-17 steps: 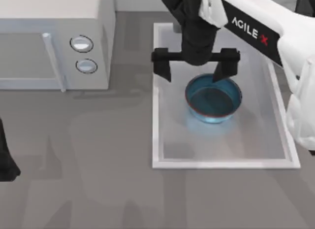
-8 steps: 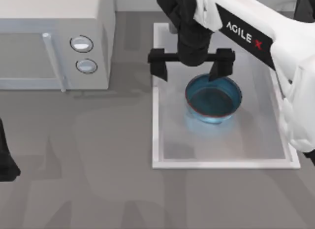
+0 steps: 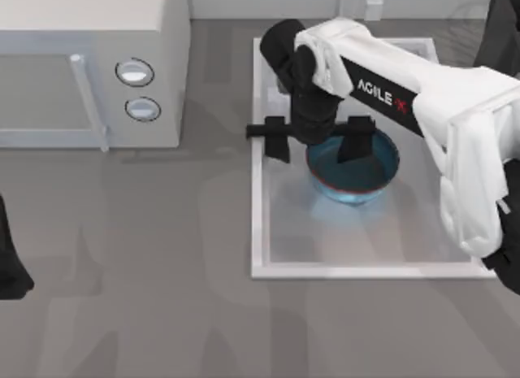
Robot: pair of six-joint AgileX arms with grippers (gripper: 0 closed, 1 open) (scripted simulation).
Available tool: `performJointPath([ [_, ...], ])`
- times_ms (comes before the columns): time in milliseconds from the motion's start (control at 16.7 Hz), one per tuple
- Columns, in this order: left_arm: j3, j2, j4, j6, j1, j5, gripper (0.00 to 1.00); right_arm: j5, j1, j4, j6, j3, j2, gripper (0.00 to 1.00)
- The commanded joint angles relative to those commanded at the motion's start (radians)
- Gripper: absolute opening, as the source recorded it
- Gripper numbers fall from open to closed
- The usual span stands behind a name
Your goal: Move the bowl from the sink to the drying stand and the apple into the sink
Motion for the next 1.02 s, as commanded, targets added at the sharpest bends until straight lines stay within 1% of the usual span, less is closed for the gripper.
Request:
performJointPath([
  [180,0.0,0.0,0.0,0.0,0.0,0.0,1.0,0.0,0.0,0.001,0.0,0.0,0.001,1.0],
  [960,0.0,0.0,0.0,0.0,0.0,0.0,1.0,0.0,0.0,0.001,0.0,0.0,0.001,0.02],
  [1020,0.0,0.0,0.0,0.0,0.0,0.0,1.0,0.0,0.0,0.001,0.0,0.0,0.001,0.0],
])
